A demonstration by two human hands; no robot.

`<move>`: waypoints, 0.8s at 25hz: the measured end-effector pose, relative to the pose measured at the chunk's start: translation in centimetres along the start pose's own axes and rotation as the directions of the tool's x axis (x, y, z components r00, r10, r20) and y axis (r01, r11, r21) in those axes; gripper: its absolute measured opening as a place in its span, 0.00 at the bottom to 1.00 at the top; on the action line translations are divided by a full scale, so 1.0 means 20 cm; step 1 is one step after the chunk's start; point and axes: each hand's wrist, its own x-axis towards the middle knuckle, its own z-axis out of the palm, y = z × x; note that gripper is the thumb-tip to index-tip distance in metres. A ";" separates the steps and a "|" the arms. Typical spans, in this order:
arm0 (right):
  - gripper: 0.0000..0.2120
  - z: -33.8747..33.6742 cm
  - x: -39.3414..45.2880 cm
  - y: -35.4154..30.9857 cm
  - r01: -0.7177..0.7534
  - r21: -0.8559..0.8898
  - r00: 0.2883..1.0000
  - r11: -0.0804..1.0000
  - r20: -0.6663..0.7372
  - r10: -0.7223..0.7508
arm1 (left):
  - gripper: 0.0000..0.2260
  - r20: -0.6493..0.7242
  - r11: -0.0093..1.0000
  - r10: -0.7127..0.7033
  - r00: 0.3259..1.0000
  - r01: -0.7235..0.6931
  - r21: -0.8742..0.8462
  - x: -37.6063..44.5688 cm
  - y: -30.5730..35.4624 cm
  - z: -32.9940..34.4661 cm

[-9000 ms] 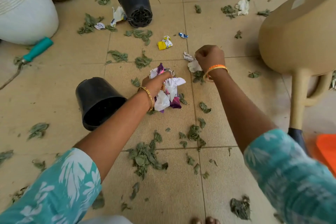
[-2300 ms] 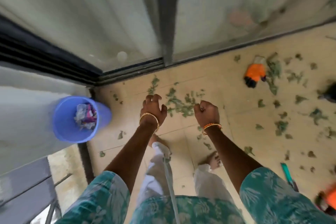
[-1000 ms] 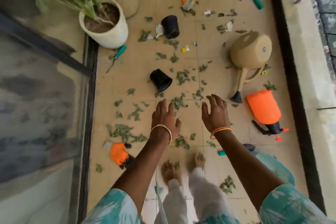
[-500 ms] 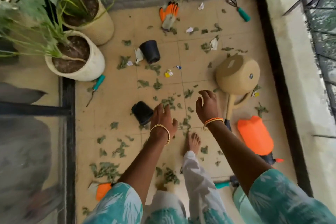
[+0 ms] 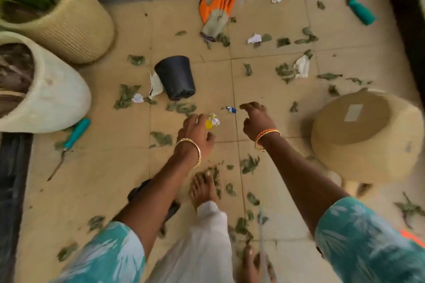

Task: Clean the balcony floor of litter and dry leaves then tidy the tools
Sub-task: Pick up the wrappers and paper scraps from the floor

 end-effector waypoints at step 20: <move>0.10 0.43 0.36 -0.05 0.216 0.601 0.976 0.770 -0.158 -0.151 | 0.12 0.224 0.320 -0.130 0.966 0.255 -0.912 0.52 -0.06 0.32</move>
